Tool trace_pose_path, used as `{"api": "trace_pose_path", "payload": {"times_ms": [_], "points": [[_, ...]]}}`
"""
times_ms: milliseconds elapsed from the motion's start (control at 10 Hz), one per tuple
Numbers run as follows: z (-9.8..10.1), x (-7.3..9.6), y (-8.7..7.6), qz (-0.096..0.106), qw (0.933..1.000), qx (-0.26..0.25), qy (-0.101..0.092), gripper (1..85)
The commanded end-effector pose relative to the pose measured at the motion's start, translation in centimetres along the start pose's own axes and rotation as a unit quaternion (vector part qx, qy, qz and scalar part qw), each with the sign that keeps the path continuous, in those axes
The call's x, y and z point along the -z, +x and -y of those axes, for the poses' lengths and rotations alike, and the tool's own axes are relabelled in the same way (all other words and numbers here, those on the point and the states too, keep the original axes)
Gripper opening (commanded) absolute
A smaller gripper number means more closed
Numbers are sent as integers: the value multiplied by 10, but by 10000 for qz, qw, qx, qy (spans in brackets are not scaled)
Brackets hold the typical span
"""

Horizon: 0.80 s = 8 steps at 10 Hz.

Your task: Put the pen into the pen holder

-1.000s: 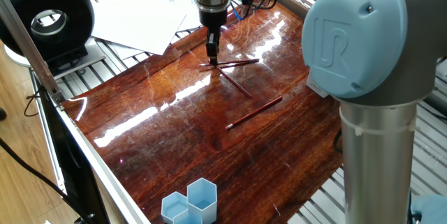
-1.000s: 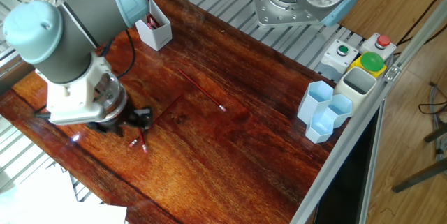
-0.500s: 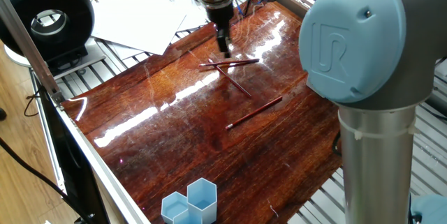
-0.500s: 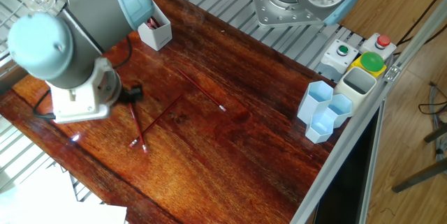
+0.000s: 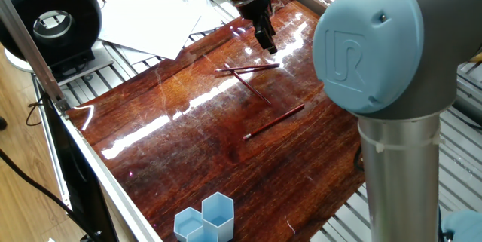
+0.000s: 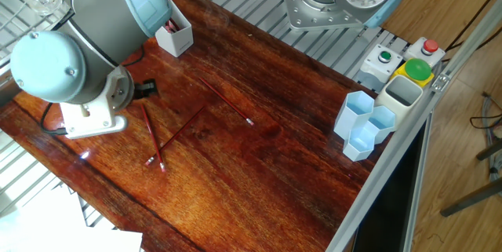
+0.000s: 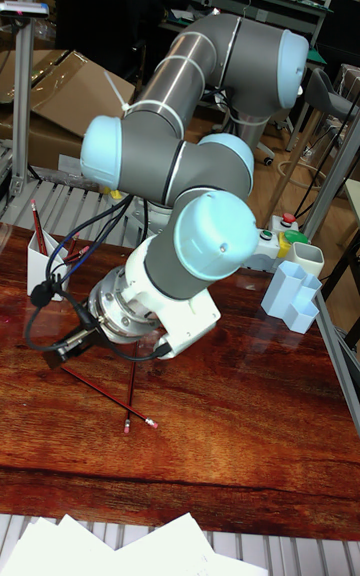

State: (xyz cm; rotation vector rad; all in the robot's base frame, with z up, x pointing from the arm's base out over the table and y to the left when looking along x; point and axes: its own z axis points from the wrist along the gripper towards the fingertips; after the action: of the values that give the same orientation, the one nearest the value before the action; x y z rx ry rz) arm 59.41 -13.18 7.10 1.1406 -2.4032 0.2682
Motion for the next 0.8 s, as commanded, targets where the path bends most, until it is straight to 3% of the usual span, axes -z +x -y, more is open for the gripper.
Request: {"api": "trace_pose_path", "payload": {"times_ms": [0, 700], "points": [[5, 1, 3, -40, 10000, -32, 82, 637], [9, 1, 4, -49, 9997, -158, 166, 590]]}}
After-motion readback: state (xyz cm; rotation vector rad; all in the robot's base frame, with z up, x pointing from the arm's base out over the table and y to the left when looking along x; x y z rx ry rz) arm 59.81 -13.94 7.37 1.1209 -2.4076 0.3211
